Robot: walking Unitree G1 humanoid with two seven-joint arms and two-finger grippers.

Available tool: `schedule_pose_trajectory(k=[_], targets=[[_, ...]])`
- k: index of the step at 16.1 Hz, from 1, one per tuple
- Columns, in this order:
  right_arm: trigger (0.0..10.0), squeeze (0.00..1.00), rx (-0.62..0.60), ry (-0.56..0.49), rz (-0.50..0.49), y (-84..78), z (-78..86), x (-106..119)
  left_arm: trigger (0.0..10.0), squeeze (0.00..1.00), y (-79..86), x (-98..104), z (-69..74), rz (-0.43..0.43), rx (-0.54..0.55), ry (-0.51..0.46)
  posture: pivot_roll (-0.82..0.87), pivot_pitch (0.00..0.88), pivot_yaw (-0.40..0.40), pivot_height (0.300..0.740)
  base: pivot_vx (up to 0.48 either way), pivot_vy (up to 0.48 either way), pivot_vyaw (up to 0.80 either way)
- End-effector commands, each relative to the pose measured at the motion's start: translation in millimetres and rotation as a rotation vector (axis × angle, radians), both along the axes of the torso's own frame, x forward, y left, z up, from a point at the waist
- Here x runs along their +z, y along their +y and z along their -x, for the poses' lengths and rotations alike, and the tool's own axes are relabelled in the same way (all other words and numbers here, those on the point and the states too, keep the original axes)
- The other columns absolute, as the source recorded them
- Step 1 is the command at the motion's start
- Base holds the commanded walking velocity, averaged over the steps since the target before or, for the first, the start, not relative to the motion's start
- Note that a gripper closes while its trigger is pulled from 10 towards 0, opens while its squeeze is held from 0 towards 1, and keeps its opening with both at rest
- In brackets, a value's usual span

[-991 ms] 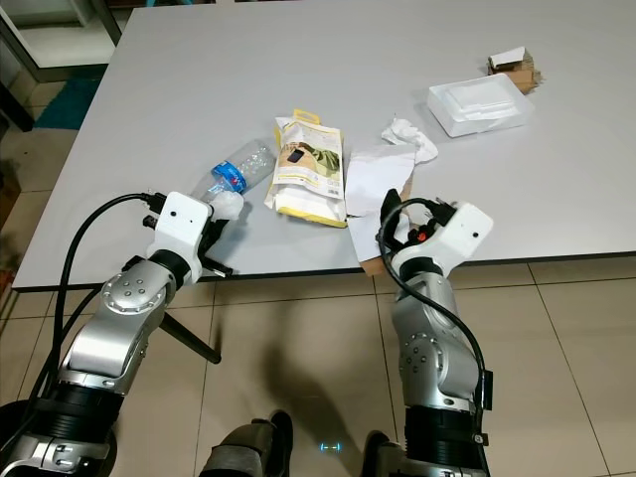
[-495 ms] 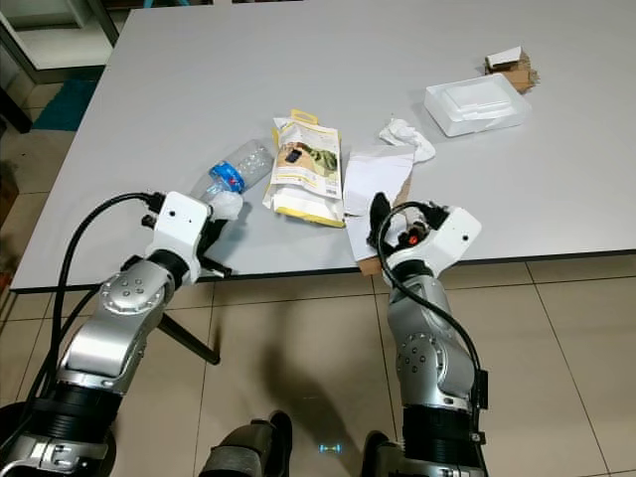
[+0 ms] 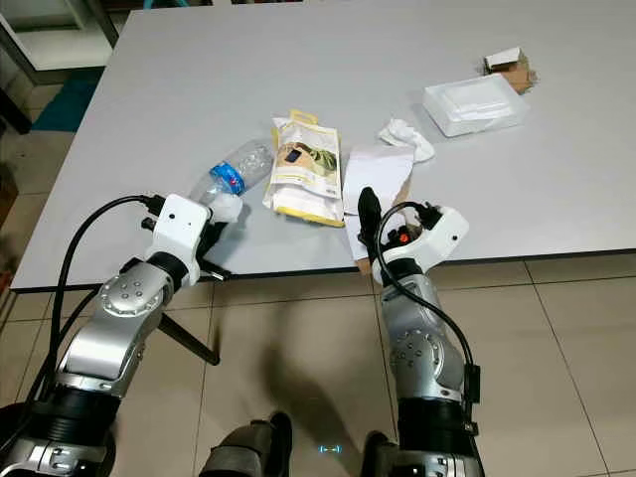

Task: Picking trash to rubbish bin

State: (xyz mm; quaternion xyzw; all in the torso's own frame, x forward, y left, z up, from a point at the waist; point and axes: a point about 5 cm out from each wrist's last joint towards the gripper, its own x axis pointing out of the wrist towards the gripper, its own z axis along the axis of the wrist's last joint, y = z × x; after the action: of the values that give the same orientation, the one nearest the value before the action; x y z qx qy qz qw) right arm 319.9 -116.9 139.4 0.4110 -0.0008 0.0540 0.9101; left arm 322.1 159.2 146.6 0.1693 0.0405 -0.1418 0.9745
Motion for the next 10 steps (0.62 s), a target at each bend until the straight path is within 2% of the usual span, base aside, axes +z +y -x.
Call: schedule_pose_trajectory(k=[1,10], targets=[[0.0,0.00,0.025,0.063,-0.135,22.0,1.3,-10.9,10.0,0.00,0.7,2.3,2.1,-0.015,-0.010,-0.003,0.34,0.244,0.051,0.740,0.000,0.000,0.00],[0.0,0.00,-0.048,0.108,-0.140,6.7,-1.3,-25.6,10.0,0.00,0.1,3.1,2.1,-0.012,-0.016,-0.004,0.34,0.238,0.051,0.740,0.000,0.000,0.00]])
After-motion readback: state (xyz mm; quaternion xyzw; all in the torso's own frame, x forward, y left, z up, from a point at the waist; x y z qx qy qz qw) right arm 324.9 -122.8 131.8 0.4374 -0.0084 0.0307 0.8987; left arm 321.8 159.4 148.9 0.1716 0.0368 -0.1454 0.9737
